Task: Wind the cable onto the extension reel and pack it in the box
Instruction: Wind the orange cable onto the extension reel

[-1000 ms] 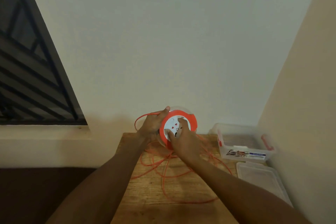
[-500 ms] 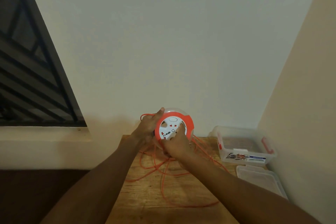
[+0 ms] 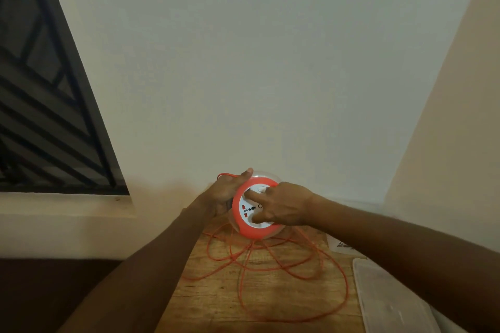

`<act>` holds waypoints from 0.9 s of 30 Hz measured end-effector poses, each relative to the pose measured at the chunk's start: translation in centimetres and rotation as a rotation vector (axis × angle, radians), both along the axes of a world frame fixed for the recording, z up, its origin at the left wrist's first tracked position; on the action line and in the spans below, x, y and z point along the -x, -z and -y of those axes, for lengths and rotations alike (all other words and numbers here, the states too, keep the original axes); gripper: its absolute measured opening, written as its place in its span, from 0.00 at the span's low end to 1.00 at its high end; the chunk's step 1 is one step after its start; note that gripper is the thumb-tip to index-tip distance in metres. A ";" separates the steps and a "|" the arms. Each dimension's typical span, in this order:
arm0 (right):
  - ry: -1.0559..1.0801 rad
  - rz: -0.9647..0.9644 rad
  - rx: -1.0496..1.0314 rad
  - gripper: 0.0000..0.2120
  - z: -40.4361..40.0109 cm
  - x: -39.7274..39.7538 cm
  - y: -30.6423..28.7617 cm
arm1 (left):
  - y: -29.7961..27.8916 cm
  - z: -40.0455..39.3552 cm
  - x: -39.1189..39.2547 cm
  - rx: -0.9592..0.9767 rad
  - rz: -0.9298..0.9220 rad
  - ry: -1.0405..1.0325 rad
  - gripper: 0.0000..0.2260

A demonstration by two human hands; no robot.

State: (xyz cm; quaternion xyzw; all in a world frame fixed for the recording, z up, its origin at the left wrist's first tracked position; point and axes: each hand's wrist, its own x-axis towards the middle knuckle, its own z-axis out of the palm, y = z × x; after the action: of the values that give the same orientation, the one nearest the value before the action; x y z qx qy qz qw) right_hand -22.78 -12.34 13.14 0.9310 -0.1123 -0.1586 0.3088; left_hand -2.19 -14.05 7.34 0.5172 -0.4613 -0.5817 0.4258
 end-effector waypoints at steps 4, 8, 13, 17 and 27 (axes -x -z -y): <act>0.020 -0.194 0.081 0.24 -0.4 -0.7 -1.0 | 0.1 0.4 0.8 0.008 0.000 -0.004 0.30; 0.076 -0.254 0.159 0.25 -1.0 -1.7 -0.6 | -0.4 0.7 1.0 -0.008 0.004 -0.005 0.27; -0.054 -0.289 0.193 0.27 -0.6 -2.0 -1.0 | -0.7 0.6 0.6 0.012 0.054 0.022 0.30; -0.101 -0.142 0.195 0.30 0.7 -1.3 -0.7 | -1.1 0.5 0.5 0.083 0.045 0.007 0.27; 0.727 1.308 -0.393 0.30 -0.7 -2.5 5.5 | -1.2 0.5 2.5 0.207 -0.091 -0.247 0.22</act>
State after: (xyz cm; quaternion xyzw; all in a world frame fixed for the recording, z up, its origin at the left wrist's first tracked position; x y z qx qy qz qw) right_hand -20.27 -11.66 7.68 0.7776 -0.5405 0.3151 -0.0629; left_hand -4.66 -14.53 8.50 0.4967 -0.4318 -0.4971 0.5654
